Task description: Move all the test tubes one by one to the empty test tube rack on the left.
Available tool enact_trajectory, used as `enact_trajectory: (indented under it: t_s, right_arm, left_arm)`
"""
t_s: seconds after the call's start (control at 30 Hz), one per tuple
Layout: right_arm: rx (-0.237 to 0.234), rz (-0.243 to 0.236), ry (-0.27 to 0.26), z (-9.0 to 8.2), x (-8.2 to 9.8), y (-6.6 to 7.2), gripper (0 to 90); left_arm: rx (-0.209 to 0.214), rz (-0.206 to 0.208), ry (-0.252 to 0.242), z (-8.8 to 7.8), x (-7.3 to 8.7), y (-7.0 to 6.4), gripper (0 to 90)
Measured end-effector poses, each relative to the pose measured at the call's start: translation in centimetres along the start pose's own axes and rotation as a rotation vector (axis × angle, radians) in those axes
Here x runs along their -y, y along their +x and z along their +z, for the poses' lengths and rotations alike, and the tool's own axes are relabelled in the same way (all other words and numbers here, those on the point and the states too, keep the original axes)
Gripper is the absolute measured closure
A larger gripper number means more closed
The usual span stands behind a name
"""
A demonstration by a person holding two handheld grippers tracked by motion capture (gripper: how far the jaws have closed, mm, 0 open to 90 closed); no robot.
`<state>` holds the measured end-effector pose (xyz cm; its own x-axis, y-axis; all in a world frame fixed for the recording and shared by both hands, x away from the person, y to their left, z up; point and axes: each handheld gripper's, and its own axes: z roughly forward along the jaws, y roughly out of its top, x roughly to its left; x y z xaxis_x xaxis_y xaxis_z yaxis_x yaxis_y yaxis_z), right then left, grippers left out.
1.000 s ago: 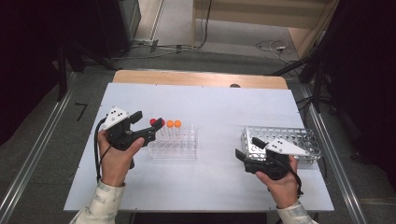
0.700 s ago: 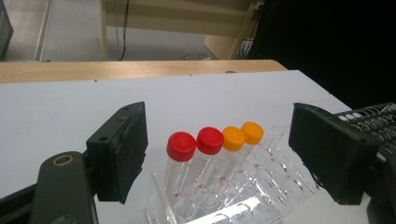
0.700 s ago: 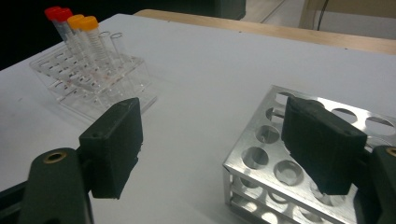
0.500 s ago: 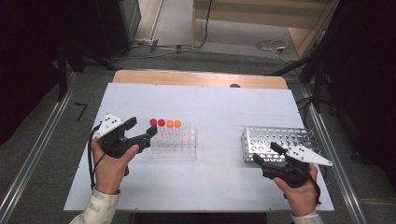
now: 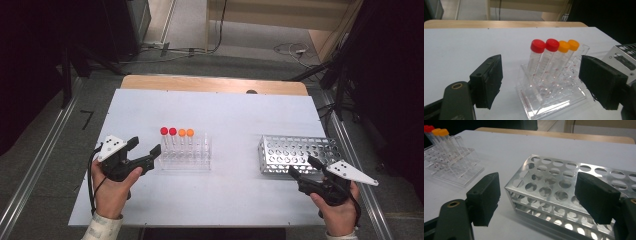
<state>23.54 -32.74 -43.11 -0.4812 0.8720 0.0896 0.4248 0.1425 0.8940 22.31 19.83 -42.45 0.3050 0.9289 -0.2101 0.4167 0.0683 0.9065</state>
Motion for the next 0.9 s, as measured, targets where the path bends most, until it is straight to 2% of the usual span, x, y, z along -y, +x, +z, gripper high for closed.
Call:
enact_trajectory:
  t_s: [0.3, 0.5, 0.8, 0.9]
  right_arm:
    - [0.087, -0.004, 0.020, -0.9, 1.0, -1.7, 19.1]
    - [0.141, 0.025, 0.031, -1.8, 1.8, -3.0, 19.0]
    - [0.185, 0.043, 0.059, -2.0, 2.8, -4.2, 19.1]
    - [0.193, 0.045, 0.061, -2.0, 2.9, -4.4, 19.1]
  left_arm:
    - [-0.046, -0.016, -0.004, -0.9, 1.4, 1.8, 20.0]
    - [-0.079, -0.029, 0.009, -1.0, 2.4, 3.0, 19.7]
    - [-0.128, -0.050, 0.037, -0.9, 3.7, 4.5, 19.7]
    - [-0.131, -0.055, 0.050, -0.6, 4.1, 4.7, 19.6]
